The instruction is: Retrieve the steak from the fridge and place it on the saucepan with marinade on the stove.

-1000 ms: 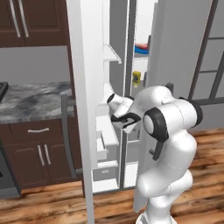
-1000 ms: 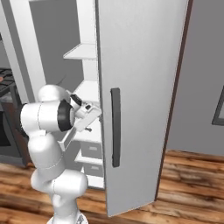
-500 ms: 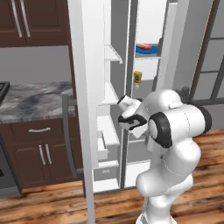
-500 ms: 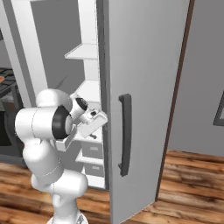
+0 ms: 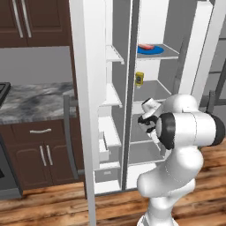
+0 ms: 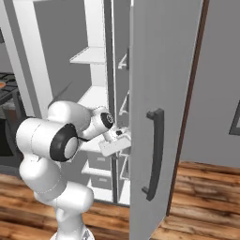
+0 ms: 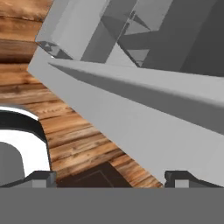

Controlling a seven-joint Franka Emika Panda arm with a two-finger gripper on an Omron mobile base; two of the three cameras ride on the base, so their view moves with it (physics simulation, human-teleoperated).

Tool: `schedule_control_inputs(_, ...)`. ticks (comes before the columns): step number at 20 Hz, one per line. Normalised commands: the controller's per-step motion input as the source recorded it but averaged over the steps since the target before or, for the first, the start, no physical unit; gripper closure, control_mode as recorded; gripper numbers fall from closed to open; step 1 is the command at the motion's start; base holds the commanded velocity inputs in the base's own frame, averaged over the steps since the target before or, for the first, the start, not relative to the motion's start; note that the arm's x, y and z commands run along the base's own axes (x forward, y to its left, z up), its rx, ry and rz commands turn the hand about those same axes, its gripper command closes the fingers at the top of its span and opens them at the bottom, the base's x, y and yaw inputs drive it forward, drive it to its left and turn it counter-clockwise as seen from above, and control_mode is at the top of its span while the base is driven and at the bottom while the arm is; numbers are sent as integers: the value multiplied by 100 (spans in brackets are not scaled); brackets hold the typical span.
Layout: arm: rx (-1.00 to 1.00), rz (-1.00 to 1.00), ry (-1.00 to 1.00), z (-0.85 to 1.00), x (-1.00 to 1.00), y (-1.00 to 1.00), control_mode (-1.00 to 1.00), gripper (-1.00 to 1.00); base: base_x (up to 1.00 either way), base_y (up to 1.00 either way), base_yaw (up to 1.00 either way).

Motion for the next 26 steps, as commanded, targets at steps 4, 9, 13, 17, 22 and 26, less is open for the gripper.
schedule_control_inputs(4,12,-13,10,-32,-39,-100,-100,-100,0,0,0)
schedule_control_inputs(9,12,-7,8,-31,-18,-100,-100,-100,0,0,0)
schedule_control_inputs(13,12,-3,8,-28,-1,-100,-100,-100,0,0,0)
schedule_control_inputs(17,10,-3,11,-31,0,-100,-100,-100,0,0,0)
schedule_control_inputs(22,7,-1,9,-30,1,-100,-100,-100,0,0,0)
schedule_control_inputs(26,14,0,0,3,-22,-81,-100,-100,0,0,0)
